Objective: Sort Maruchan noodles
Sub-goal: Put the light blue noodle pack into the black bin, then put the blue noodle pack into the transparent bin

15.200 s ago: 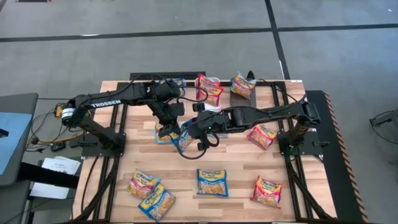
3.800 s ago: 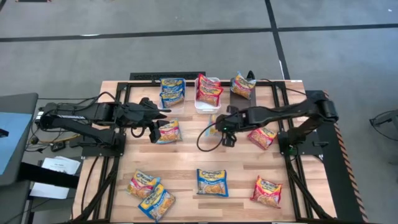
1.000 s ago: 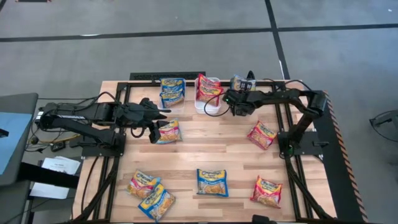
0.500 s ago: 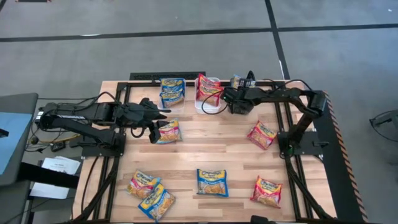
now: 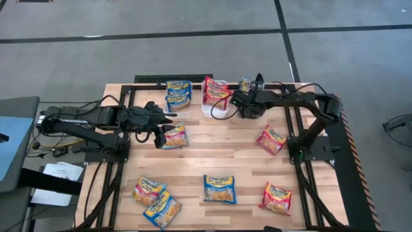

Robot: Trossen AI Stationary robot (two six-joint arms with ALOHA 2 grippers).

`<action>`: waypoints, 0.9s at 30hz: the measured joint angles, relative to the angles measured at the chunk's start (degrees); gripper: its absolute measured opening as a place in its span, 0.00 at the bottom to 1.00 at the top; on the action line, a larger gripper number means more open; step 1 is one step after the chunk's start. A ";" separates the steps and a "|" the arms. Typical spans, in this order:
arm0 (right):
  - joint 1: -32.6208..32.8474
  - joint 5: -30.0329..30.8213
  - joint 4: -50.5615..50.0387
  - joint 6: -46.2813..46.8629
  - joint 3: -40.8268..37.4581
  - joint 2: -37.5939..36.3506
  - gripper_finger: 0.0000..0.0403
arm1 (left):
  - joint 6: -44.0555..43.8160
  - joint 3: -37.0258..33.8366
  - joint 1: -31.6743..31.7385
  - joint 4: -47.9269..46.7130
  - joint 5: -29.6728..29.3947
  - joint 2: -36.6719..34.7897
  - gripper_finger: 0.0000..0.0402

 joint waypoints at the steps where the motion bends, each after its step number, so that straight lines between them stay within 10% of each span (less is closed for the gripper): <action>1: 0.00 -0.08 -0.02 0.02 0.00 -0.64 0.40 | 0.18 0.00 0.00 0.00 0.00 0.01 0.29; 27: 10.57 -0.30 -4.44 11.56 0.00 -23.39 0.40 | 3.05 1.00 2.24 -0.02 -0.45 0.01 0.29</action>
